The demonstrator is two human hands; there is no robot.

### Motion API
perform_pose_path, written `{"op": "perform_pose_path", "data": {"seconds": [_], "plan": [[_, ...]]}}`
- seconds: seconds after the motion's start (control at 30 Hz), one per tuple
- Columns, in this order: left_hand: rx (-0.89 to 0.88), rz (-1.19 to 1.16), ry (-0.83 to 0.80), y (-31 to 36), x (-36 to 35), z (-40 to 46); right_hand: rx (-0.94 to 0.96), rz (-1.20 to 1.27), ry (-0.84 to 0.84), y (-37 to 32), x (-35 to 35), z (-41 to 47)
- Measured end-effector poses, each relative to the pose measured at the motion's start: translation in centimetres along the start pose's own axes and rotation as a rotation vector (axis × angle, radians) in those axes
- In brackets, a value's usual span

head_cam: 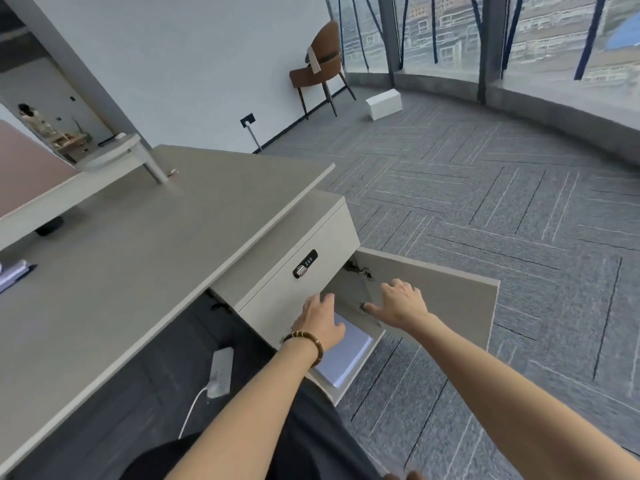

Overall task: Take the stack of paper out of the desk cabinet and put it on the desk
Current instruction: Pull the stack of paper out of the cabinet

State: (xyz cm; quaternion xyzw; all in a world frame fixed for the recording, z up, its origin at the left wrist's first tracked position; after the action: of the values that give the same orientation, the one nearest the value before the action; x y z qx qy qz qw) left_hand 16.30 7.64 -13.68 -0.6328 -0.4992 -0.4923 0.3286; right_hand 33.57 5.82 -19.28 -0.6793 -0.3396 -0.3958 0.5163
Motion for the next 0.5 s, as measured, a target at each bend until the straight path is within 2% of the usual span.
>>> {"op": "perform_pose_path", "data": {"seconds": [0.07,0.27,0.5], "plan": [[0.052,-0.045,-0.087,-1.4,-1.2,2.1,0.005,-0.008,-0.034,-0.8,-1.3,1.2],[0.156,-0.257,-0.185,-2.8,-7.1,7.4,-0.014,0.017,-0.149,-1.6,-6.1,5.7],[0.189,-0.25,-0.336,-5.1,-16.6,14.2,-0.035,0.049,-0.217,1.3,-12.1,11.3]]}}
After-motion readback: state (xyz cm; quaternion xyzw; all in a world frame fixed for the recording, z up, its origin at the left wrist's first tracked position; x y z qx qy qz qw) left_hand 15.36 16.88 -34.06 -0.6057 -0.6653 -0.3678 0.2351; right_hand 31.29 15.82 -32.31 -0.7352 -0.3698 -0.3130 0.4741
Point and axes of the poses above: each hand's wrist, its own z-axis towards the middle knuckle, its own x-axis out of the back of the hand, y = z × x, the point moved 8 cm from there along z, towards the middle knuckle, and after that the axes turned 5 degrees about x, right-handed, at the moved point
